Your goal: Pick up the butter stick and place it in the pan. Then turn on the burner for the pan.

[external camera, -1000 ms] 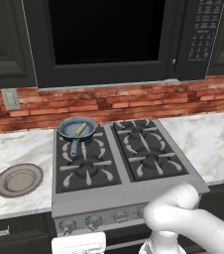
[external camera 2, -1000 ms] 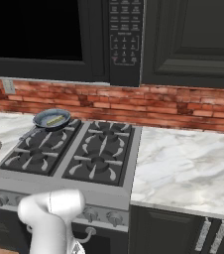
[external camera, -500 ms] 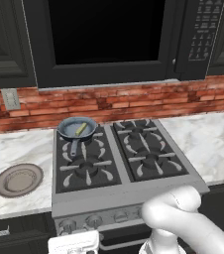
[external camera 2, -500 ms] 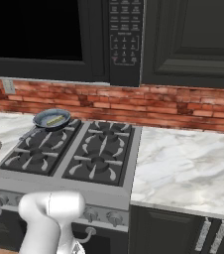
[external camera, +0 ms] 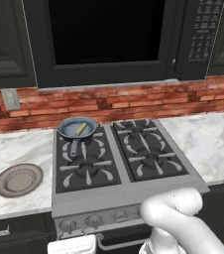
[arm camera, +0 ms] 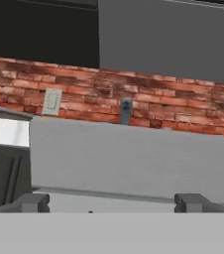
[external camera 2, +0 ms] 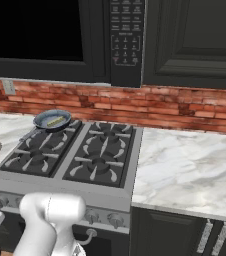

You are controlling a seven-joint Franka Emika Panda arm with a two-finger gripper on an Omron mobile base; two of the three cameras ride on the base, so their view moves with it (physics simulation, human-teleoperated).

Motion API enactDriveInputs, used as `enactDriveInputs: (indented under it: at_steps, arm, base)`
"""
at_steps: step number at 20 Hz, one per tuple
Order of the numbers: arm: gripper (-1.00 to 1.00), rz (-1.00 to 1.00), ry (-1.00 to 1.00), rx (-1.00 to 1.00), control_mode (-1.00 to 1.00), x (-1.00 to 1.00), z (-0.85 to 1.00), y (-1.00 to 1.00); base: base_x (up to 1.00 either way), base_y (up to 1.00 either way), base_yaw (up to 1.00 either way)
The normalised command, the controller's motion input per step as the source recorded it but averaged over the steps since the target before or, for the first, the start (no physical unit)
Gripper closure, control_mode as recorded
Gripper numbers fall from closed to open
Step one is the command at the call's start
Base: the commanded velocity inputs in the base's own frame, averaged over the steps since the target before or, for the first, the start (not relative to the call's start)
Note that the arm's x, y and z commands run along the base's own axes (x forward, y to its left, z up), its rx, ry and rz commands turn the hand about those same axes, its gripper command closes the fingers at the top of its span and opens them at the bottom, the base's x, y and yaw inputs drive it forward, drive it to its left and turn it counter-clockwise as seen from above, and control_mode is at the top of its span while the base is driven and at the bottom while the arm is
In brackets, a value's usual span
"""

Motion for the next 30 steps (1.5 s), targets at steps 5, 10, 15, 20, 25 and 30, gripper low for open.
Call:
enactDriveInputs:
  at_steps: [5,10,15,20,25,30]
  arm:
    - [-1.00,0.00,0.00,0.00,-1.00,0.15,-0.28,0.00]
    - [-1.00,0.00,0.00,0.01,-1.00,0.04,-0.19,0.00]
    - [-1.00,0.00,0.00,0.06,-1.00,-0.06,-0.11,-0.16]
    - [-1.00,0.00,0.00,0.08,-1.00,-0.01,0.00,-0.44]
    - [-1.00,0.00,-0.02,0.08,-1.00,-0.10,0.00,-0.49]
    - [-1.00,0.00,-0.06,0.02,-1.00,-0.12,0.00,-0.43]
  base:
    - [0.00,0.00,0.00]
    - [0.00,0.00,0.00]
    - [0.00,0.00,0.00]
    - [0.00,0.00,0.00]
    - [0.00,0.00,0.00]
    - [0.00,0.00,0.00]
